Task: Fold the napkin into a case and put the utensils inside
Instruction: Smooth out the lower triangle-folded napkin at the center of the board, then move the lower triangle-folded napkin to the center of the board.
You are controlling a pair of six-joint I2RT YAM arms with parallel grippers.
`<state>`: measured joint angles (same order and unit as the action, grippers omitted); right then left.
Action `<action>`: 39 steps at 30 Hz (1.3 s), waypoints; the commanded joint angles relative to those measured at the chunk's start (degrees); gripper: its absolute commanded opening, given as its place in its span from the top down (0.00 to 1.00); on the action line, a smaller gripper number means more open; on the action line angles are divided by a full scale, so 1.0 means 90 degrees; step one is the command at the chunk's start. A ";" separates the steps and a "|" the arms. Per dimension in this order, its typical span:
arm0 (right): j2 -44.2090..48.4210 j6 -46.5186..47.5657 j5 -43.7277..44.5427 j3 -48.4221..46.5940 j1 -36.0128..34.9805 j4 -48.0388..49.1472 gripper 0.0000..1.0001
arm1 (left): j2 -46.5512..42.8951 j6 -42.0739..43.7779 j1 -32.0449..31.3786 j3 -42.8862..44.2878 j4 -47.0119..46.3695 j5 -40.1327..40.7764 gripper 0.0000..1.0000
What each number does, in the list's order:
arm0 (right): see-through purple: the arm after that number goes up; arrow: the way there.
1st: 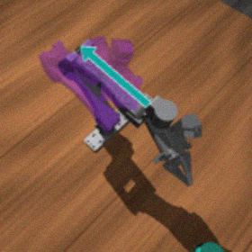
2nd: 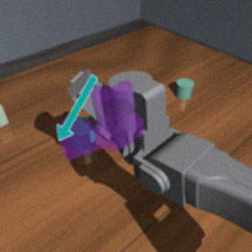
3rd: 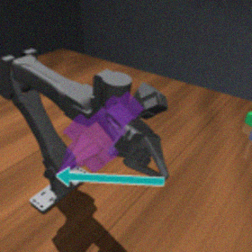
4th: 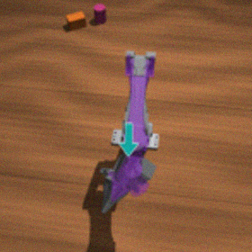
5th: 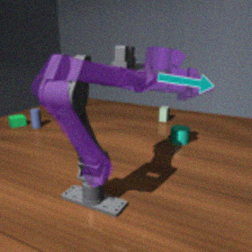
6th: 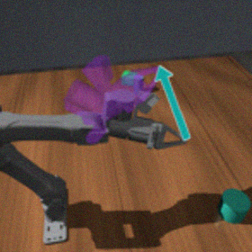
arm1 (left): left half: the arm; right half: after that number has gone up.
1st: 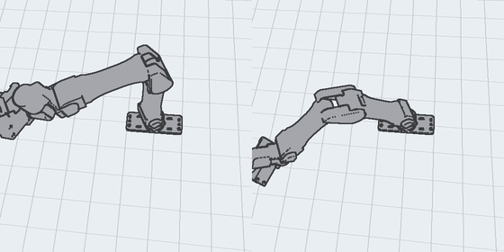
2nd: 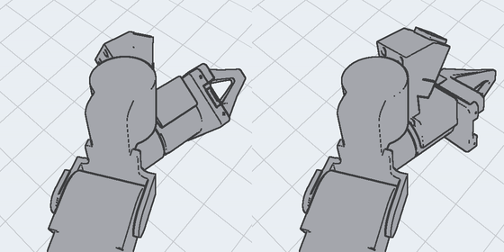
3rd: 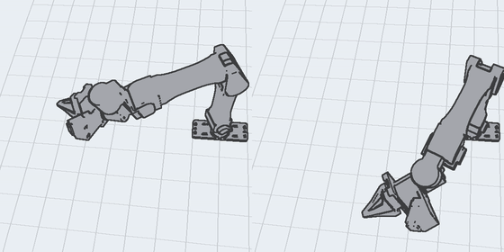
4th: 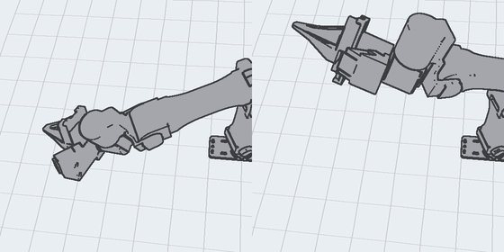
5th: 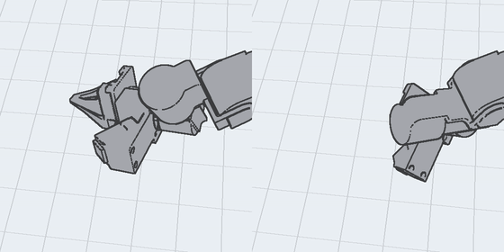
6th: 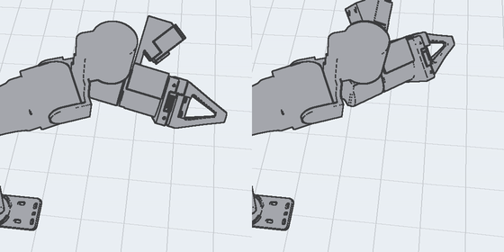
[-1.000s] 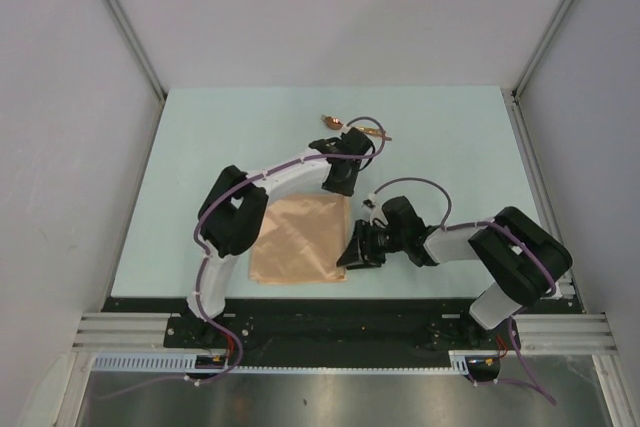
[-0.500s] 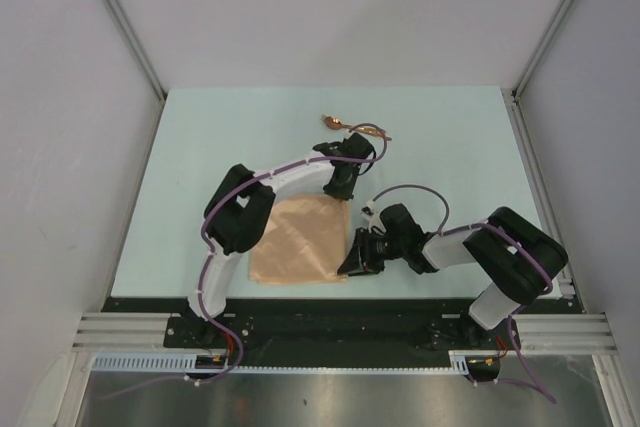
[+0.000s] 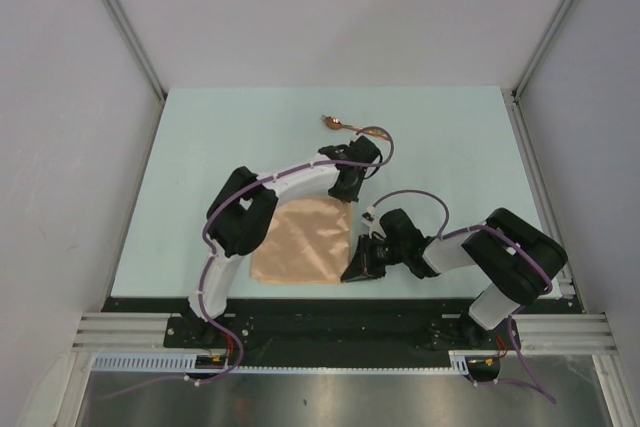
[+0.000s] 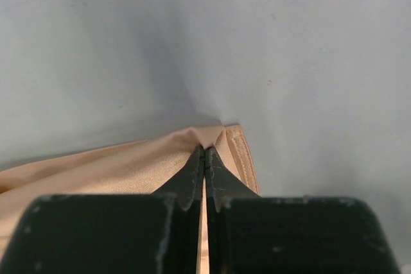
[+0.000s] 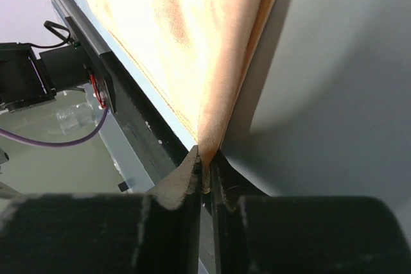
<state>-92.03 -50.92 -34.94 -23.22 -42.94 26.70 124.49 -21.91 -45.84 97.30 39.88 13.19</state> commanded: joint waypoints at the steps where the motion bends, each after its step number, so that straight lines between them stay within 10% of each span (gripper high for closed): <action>1: -0.0048 -0.0055 -0.0034 0.0071 -0.0053 0.0334 0.89 | -0.0375 0.0032 -0.0228 0.0283 -0.0095 0.0019 0.98; 8: -0.0155 -0.0075 -0.0063 0.0100 -0.0082 0.0432 0.90 | -0.0150 -0.0007 -0.0238 0.0322 -0.0075 -0.0069 0.94; 18: -0.0038 0.0218 0.0220 0.0051 -0.0053 -0.0076 0.92 | -0.1134 -0.0036 -0.0004 0.0322 0.0051 0.0224 0.34; 23: 0.0205 0.0675 -0.0005 -0.0076 0.0082 -0.0493 0.80 | -0.2384 0.0013 0.0503 -0.0545 -0.0026 -0.0020 0.31; 29: 0.1143 0.1583 0.0404 -0.0815 0.1332 -0.2297 0.40 | -0.4493 -0.0046 0.1128 -0.2517 -0.0183 -0.0479 0.32; 39: -0.0564 0.2425 0.1304 -0.3267 0.1949 -0.3474 0.39 | -0.6897 -0.0183 0.1919 -0.4335 -0.0076 -0.0821 0.31</action>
<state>-92.14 -33.01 -28.16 -45.93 -25.52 1.48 68.40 -23.07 -31.42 60.34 39.64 7.51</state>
